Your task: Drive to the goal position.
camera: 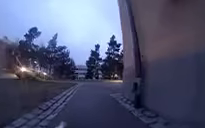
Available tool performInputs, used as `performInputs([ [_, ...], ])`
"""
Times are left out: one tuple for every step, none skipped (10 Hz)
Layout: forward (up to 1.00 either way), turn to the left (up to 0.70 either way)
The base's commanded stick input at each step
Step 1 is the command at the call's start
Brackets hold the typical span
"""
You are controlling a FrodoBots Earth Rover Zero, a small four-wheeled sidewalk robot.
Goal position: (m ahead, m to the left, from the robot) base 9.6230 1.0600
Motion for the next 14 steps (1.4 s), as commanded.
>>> performInputs([
  [0.5,0.0],
  [0.5,0.0],
  [0.5,0.0],
  [0.5,0.0],
  [0.5,0.0],
  [0.5,0.0],
  [0.5,0.0],
  [0.5,0.0],
  [0.5,0.0],
  [0.5,0.0],
  [0.5,0.0],
  [0.5,0.0],
  [0.5,0.0],
  [0.5,0.0],
])
